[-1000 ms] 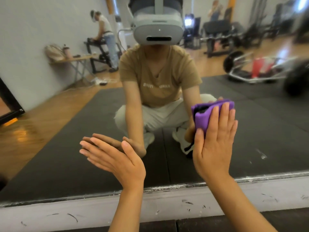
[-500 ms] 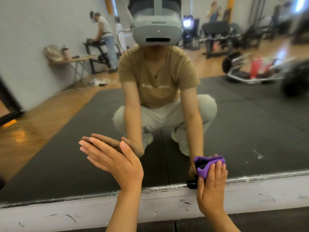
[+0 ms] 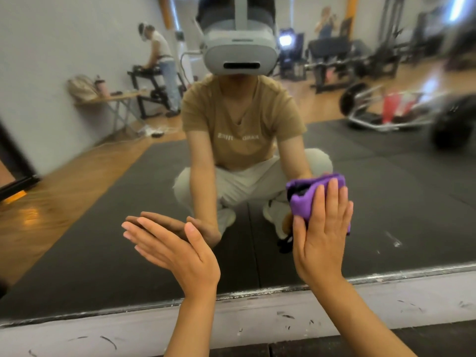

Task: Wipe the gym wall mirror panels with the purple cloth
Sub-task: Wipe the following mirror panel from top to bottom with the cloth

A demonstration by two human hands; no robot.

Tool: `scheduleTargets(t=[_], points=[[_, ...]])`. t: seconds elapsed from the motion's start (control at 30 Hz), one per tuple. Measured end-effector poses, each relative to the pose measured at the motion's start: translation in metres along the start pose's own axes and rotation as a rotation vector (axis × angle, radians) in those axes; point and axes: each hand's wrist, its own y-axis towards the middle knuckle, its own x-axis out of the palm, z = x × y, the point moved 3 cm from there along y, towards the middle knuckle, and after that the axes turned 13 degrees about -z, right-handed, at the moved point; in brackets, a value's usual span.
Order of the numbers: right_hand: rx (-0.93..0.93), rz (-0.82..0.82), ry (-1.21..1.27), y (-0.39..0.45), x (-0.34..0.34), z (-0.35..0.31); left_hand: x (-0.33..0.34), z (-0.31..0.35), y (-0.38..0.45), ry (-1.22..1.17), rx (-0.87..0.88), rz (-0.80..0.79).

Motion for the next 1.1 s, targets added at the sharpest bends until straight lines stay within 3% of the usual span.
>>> scheduleTargets(t=[0.27,0.43,0.6,0.73,0.93,1.1], points=[[-0.013,0.105,0.01,0.069,-0.031,-0.024,-0.003,-0.001,0.0,0.015,-0.013,-0.025],[-0.051,0.093,-0.007,0.017,-0.002,-0.015,-0.004,0.0,0.0,0.006,-0.013,-0.038],[-0.163,-0.051,-0.084,-0.062,0.034,0.004,-0.005,0.003,0.001,0.005,-0.024,-0.039],[-0.161,-0.113,-0.097,-0.073,0.037,0.007,-0.006,0.003,0.0,-0.007,-0.028,-0.045],[-0.126,0.024,-0.058,0.013,-0.003,-0.011,-0.006,0.004,0.001,-0.075,-0.025,-0.034],[-0.13,0.1,-0.024,0.089,-0.049,-0.024,-0.007,0.018,0.008,-0.083,0.113,-0.038]])
